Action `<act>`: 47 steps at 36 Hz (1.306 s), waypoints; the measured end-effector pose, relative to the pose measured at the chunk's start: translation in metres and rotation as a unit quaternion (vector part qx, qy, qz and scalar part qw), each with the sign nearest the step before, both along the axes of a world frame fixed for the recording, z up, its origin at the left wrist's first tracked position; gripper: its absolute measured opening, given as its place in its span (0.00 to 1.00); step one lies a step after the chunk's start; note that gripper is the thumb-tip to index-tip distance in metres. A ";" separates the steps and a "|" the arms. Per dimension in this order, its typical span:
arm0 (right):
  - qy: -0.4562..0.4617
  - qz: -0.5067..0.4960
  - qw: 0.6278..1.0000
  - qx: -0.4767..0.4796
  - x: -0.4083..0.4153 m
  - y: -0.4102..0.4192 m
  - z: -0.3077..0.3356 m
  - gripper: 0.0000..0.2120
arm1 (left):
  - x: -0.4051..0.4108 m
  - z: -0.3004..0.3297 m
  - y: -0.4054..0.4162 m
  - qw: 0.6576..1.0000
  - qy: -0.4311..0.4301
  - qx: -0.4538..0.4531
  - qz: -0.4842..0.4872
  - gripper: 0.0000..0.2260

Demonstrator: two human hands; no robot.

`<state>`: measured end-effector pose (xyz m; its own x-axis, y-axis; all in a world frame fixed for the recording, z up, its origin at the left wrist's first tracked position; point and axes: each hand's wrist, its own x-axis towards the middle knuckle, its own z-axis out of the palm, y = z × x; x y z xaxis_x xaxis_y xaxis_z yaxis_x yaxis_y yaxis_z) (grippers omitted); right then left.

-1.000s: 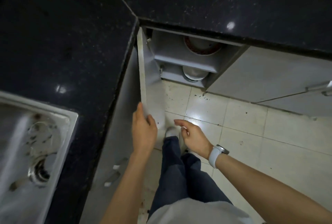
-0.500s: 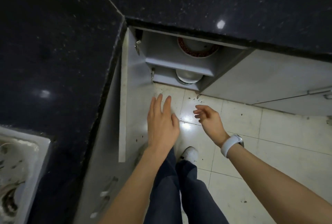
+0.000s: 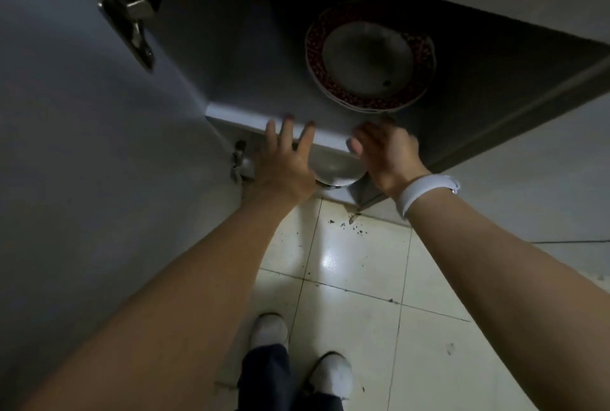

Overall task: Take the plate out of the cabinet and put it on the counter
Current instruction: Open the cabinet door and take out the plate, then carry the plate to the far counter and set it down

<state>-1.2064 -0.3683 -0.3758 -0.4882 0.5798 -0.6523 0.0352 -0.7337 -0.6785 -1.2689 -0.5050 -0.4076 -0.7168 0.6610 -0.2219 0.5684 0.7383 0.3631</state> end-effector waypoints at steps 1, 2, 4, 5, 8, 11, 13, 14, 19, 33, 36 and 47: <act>0.003 0.012 1.000 0.001 -0.007 0.003 -0.001 0.17 | -0.003 -0.005 -0.001 1.000 0.002 -0.015 -0.010 0.31; 0.003 0.023 1.000 0.002 -0.013 0.005 -0.001 0.17 | -0.006 -0.009 -0.002 0.999 0.009 -0.026 -0.020 0.32; 0.009 0.021 1.000 0.000 -0.022 0.009 0.000 0.15 | -0.007 -0.014 -0.005 0.999 0.029 -0.030 -0.035 0.34; 0.016 0.006 1.000 -0.007 -0.027 0.010 0.001 0.12 | -0.007 -0.015 -0.007 0.998 0.035 -0.029 -0.039 0.35; 0.011 -0.049 0.999 -0.016 -0.037 0.013 0.004 0.10 | -0.010 -0.016 -0.011 0.997 0.030 -0.048 -0.052 0.38; 0.003 -0.059 0.998 -0.024 -0.039 0.013 0.006 0.12 | -0.017 -0.011 -0.015 0.995 0.013 -0.071 -0.073 0.38; 0.002 -0.062 0.997 -0.037 -0.037 0.011 0.008 0.10 | -0.019 -0.004 -0.017 0.994 -0.010 -0.079 -0.077 0.35; -0.007 -0.066 0.997 -0.036 -0.035 0.008 0.010 0.10 | -0.019 0.001 -0.018 0.995 -0.031 -0.074 -0.067 0.32; -0.060 -0.076 0.994 -0.059 -0.006 -0.016 0.021 0.16 | 0.006 0.032 -0.028 0.963 -0.199 0.076 0.164 0.22; -0.190 0.072 0.975 -0.092 0.185 -0.124 0.125 0.07 | 0.101 0.140 -0.097 0.884 -0.347 0.110 0.294 0.16; -0.185 0.098 0.974 -0.083 0.222 -0.130 0.160 0.06 | 0.114 0.174 -0.101 0.890 -0.375 0.102 0.240 0.13; -0.167 0.118 0.978 -0.047 0.305 -0.109 0.278 0.10 | 0.132 0.268 -0.053 0.886 -0.442 0.096 0.100 0.11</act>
<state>-0.9011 -0.4774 -0.0976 -0.3514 0.4069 -0.8432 0.4194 -0.7368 -0.5304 -1.1366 -0.5576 -0.1397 -0.4264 0.6273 -0.6516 -0.1352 0.6681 0.7317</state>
